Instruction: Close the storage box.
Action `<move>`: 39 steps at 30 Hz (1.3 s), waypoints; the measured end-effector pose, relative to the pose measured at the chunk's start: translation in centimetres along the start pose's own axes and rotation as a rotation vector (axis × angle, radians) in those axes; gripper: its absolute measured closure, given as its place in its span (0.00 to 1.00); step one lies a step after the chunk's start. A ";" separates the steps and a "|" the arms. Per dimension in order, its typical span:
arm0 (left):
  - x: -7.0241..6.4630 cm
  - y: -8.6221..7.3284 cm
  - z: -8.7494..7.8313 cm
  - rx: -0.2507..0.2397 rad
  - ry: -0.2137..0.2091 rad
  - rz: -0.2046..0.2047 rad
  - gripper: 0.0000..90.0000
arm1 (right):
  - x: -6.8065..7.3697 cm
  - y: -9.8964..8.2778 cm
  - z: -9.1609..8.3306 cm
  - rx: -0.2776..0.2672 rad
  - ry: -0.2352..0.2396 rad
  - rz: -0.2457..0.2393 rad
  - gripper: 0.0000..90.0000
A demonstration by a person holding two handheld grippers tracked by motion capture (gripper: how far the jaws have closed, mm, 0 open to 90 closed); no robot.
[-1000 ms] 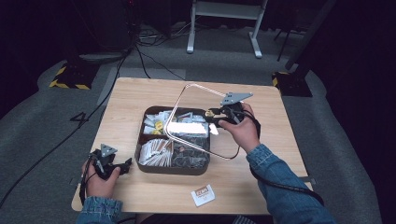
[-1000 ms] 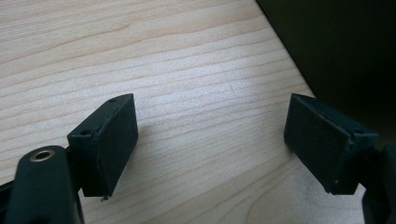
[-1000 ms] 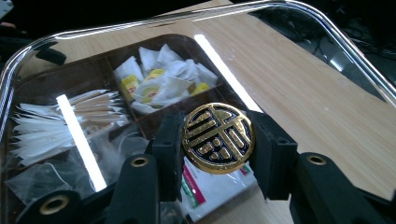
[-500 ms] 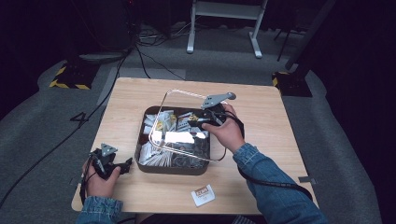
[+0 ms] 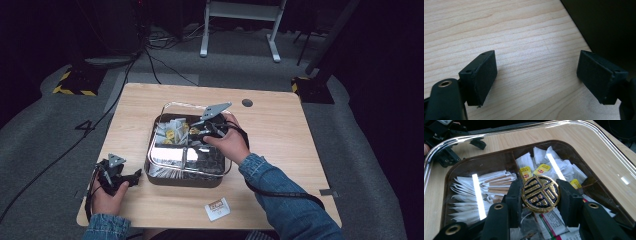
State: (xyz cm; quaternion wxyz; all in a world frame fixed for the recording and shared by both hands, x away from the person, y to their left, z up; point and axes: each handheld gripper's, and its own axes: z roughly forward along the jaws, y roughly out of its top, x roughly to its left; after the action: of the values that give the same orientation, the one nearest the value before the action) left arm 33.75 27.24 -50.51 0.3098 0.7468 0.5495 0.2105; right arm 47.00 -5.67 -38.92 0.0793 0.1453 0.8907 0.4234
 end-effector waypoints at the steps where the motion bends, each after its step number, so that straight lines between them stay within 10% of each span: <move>1: 0.0 0.0 0.0 0.000 0.000 0.000 0.19 | 0.1 0.0 0.1 0.003 0.003 -0.004 0.65; 39: 0.0 0.1 0.1 0.001 -0.003 0.002 0.18 | 0.5 -1.2 4.5 0.076 0.050 -0.034 0.65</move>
State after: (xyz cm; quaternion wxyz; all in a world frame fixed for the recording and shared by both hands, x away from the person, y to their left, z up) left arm 33.90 27.23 -50.52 0.3099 0.7478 0.5485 0.2093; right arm 47.47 -2.93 -42.69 0.0585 0.1226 0.9101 0.3915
